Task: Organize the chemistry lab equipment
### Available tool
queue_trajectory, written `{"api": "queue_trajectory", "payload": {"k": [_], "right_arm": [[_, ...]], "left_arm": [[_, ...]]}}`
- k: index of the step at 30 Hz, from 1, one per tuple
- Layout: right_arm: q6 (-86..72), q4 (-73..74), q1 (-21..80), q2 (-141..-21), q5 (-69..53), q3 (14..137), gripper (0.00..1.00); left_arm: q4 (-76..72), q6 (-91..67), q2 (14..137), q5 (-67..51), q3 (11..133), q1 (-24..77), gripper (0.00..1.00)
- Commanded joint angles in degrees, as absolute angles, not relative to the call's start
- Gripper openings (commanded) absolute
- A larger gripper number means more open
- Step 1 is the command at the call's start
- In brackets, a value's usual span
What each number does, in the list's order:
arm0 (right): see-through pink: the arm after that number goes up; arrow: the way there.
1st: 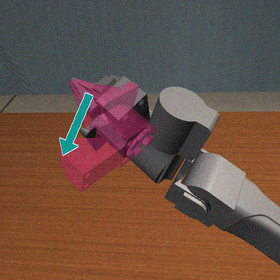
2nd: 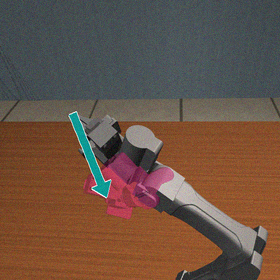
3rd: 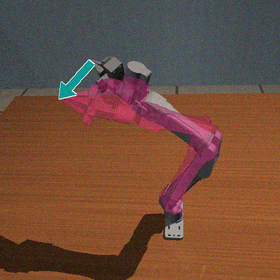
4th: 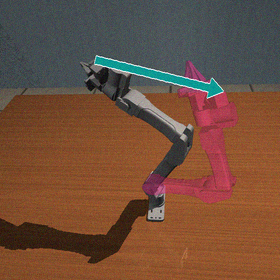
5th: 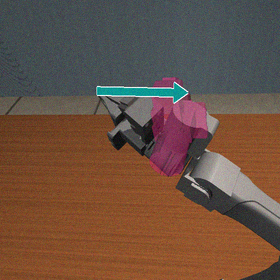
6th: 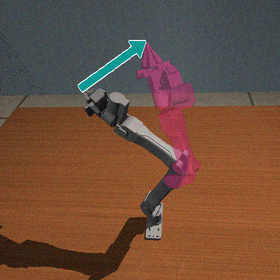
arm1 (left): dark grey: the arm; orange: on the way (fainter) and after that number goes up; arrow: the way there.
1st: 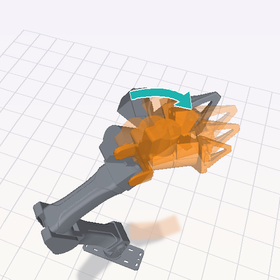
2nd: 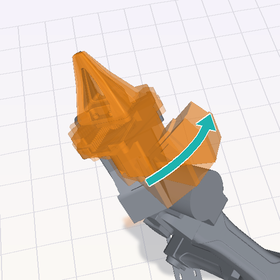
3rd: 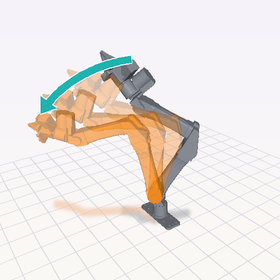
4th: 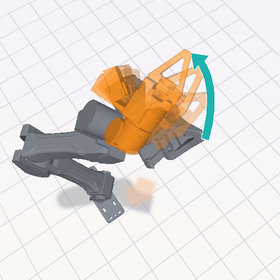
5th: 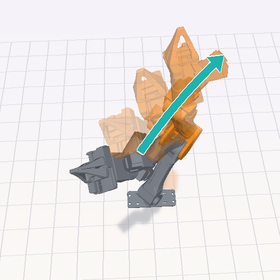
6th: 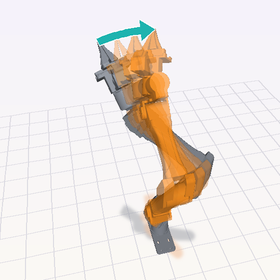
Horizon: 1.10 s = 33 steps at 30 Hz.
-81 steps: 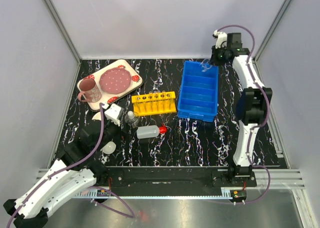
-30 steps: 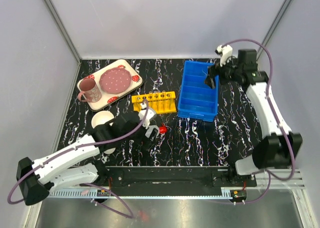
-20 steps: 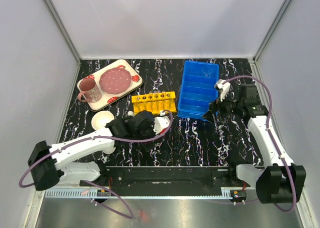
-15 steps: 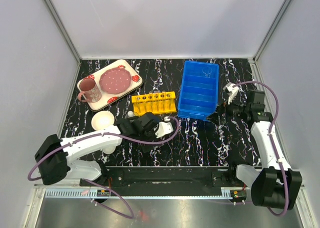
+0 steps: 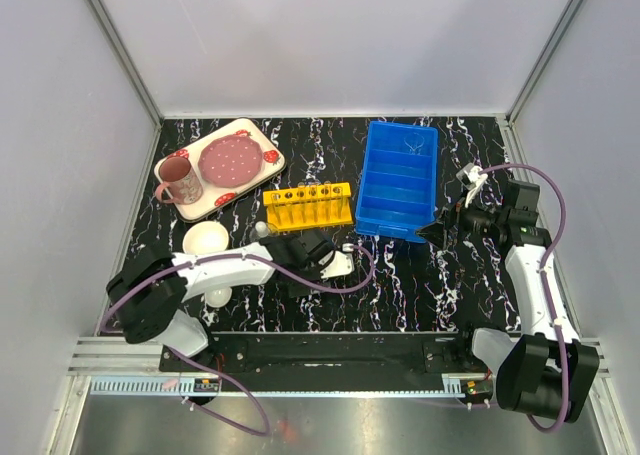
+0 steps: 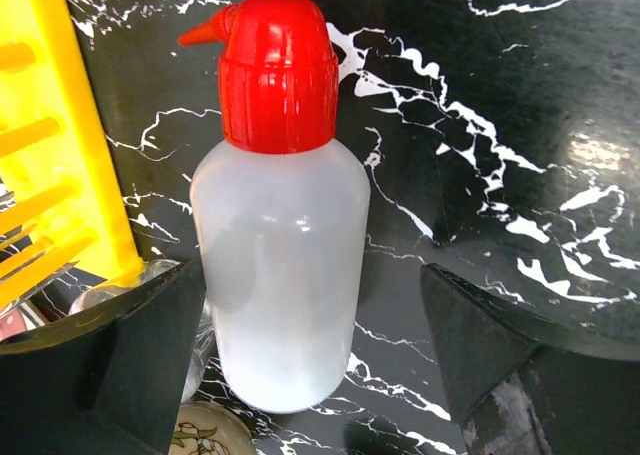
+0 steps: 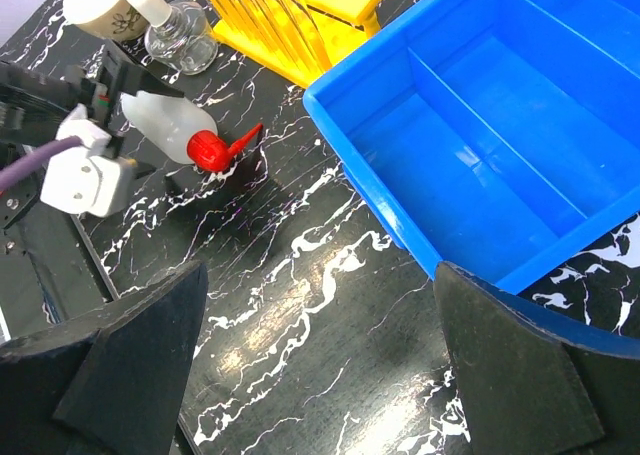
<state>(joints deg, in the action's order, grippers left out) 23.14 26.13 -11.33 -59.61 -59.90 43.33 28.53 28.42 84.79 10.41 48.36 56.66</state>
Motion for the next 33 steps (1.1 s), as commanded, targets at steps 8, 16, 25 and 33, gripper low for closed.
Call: {"api": "queue_trajectory", "payload": {"k": [8, 16, 25, 33], "right_arm": [[24.2, 24.8, -12.0, -58.3, -63.4, 43.3, 1.00], [25.0, 25.7, -12.1, -57.5, -64.9, 41.7, 1.00], [26.0, 31.2, -12.1, -57.9, -71.4, 43.8, 1.00], [39.5, 60.5, -10.9, -66.1, -75.3, 58.7, 1.00]], "left_arm": [[27.4, 24.0, 90.1, 9.0, 52.5, 56.7, 0.63], [25.8, 9.0, 88.5, -2.3, 54.1, 57.0, 0.26], [0.3, -13.4, 73.4, -19.7, 43.9, 57.1, 0.24], [-35.6, -32.4, 73.3, -24.0, 38.3, 57.3, 0.25]]}}
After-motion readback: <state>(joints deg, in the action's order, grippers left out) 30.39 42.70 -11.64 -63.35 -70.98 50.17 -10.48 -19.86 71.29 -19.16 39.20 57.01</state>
